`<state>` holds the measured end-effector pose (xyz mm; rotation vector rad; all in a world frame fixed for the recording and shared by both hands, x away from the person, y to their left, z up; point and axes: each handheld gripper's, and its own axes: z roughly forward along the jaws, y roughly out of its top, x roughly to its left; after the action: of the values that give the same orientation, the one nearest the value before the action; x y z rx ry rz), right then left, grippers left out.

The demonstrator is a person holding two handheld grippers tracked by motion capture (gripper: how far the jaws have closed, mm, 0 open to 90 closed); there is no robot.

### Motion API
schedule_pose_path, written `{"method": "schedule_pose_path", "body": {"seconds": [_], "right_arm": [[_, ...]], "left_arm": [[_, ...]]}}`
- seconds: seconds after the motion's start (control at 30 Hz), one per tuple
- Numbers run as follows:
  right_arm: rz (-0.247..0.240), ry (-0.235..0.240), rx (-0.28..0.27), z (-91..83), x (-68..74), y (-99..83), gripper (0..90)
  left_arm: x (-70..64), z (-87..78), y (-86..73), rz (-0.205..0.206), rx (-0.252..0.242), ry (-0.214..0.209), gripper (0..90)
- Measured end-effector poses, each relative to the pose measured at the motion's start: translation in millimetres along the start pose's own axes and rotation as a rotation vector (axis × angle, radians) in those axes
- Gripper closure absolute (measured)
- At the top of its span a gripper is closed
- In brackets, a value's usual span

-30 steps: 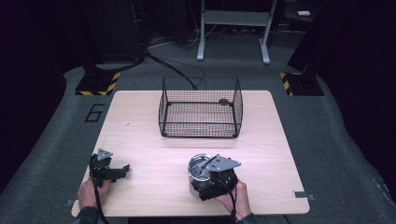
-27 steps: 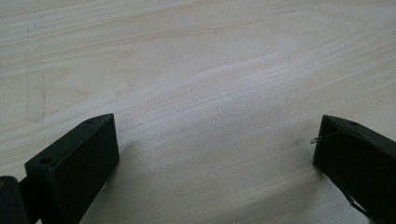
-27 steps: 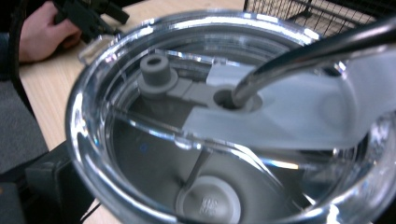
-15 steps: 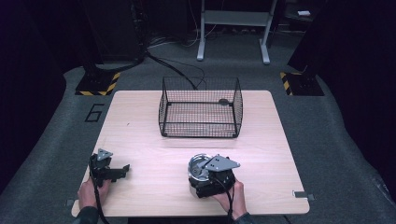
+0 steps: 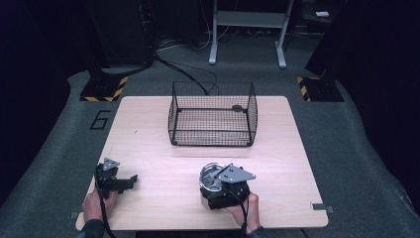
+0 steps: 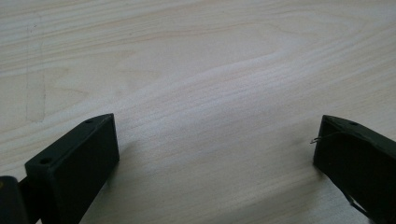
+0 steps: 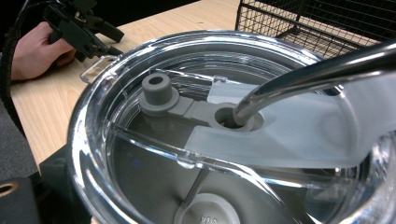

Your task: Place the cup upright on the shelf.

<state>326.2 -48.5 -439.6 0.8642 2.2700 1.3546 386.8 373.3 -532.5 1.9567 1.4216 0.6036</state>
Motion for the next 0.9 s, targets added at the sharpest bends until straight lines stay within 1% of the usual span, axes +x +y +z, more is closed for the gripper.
{"method": "schedule_pose_path", "body": {"seconds": [0.07, 0.1, 0.3, 0.33, 0.43, 0.47, 0.5, 0.53, 0.67, 0.7, 0.8, 0.9], "right_arm": [[0.003, -0.005, -0.001, -0.7, -1.7, 0.2, 3.7], [0.004, -0.006, -0.014, -1.5, -3.3, 0.7, 3.7], [0.005, -0.017, -0.022, -4.9, -7.6, 6.1, 3.7], [0.000, -0.012, -0.020, -5.3, -8.4, 6.9, 3.7], [0.005, -0.019, -0.022, -5.8, -9.4, 8.3, 3.7], [-0.004, -0.018, -0.018, -6.1, -10.5, 9.3, 3.8], [0.000, -0.024, -0.021, -6.9, -10.8, 10.7, 3.7], [-0.004, -0.024, -0.018, -7.3, -11.6, 11.7, 3.7], [-0.007, -0.022, -0.019, -9.0, -13.6, 14.4, 3.7], [0.000, -0.027, -0.019, -9.2, -13.9, 15.4, 3.8], [0.002, -0.031, -0.016, -10.4, -16.3, 18.2, 3.8], [-0.005, -0.035, -0.021, -11.4, -19.4, 21.1, 3.8]], "left_arm": [[0.0, 0.0, 0.0, 0.000, 0.000, 0.000, 0.1], [0.1, 0.0, 0.1, 0.000, 0.001, 0.000, 0.0], [0.0, 0.1, 0.0, 0.000, -0.001, 0.000, 0.1], [0.1, 0.0, 0.1, 0.001, 0.001, 0.000, 0.1], [0.1, 0.0, 0.1, 0.001, 0.001, 0.000, 0.1], [0.0, 0.1, 0.0, 0.000, -0.001, 0.000, 0.1], [0.8, -0.1, 0.2, 0.010, 0.002, 0.001, 0.1], [0.8, -0.2, 0.3, 0.011, 0.003, 0.001, 0.1], [0.7, -0.1, 0.2, 0.009, 0.002, 0.001, 0.1], [0.8, 0.0, 0.2, 0.010, 0.001, 0.001, 0.1], [0.9, -0.2, 0.3, 0.012, 0.004, 0.000, 0.1], [0.9, -0.1, 0.3, 0.011, 0.003, 0.000, 0.1]]}}
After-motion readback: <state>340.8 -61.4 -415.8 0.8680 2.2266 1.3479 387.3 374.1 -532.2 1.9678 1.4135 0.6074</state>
